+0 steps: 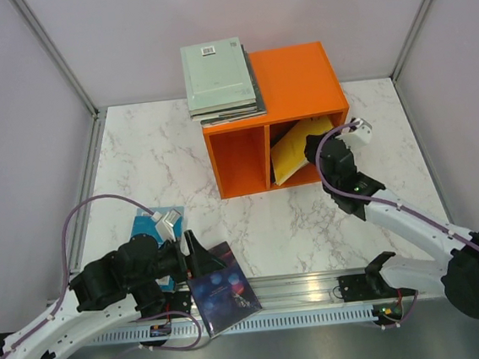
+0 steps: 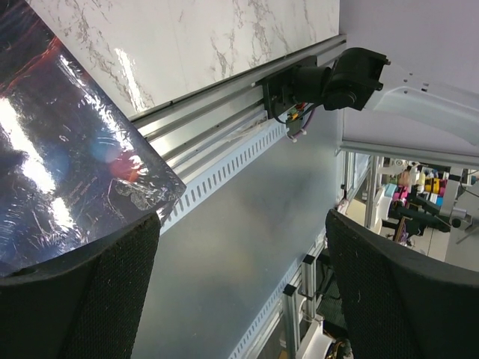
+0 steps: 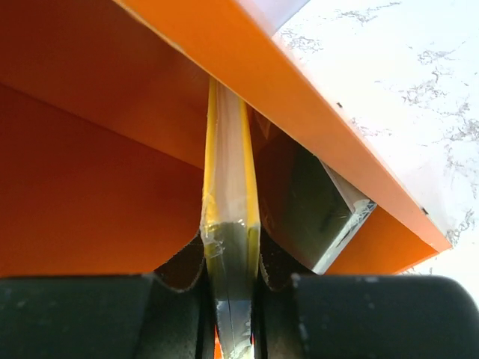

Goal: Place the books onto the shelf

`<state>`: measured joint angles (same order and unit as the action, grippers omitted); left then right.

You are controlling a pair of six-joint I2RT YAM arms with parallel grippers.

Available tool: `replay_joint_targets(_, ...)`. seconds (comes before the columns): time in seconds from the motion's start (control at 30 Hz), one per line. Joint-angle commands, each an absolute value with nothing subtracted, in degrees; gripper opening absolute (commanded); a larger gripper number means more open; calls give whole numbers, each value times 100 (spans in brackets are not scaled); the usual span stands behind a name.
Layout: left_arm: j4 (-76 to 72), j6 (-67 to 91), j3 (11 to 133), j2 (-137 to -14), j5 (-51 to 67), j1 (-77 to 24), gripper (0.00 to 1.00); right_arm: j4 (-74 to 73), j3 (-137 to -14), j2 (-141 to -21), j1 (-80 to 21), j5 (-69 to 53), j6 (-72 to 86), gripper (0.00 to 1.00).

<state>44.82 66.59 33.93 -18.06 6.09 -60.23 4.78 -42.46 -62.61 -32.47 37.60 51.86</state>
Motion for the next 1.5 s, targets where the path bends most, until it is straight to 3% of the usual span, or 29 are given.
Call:
replay_joint_targets(0.0,4755,6829,3665,-1731,545,-6021,92,1775,-4263,-6442,-3111,4622,5449,0)
replay_joint_targets(0.43,4992,6820,3647,-1837,527,-6021,90,2672,-4561,-7822,-3120,5475,4667,0)
replay_joint_targets(0.7,5054,6733,3788,-2021,387,-6021,90,2138,-4763,-8332,-3129,5563,5035,0)
replay_joint_targets(0.77,5045,6759,3797,-2048,343,-6021,90,1699,-4878,-8358,-3111,5564,5281,9)
replay_joint_targets(0.8,5045,6767,3788,-2048,317,-6021,89,1601,-4895,-8350,-3103,5555,5326,26)
replay_joint_targets(0.9,5045,6811,3771,-2013,255,-6021,89,1355,-4869,-8236,-3094,5397,5475,59)
replay_joint_targets(1.0,5019,6873,3753,-1986,202,-6021,89,1012,-4860,-8069,-3094,5274,5555,70)
replay_joint_targets(1.03,4992,6890,3736,-1978,185,-6021,89,950,-4834,-8016,-3085,5221,5563,78)
replay_joint_targets(1.17,4940,6900,3709,-1977,158,-6021,89,704,-4623,-7587,-3085,4966,5616,82)
replay_joint_targets(1.2,4939,6899,3709,-1978,158,-6021,89,547,-4580,-7481,-3094,4940,5677,88)
replay_joint_targets(1.37,4948,6934,3595,-1899,36,-6021,89,36,-4061,-6490,-3094,4562,5880,89)
replay_joint_targets(1.47,5132,7127,3489,-1811,-191,-6021,89,-525,-3754,-5829,-3094,4211,5941,95)
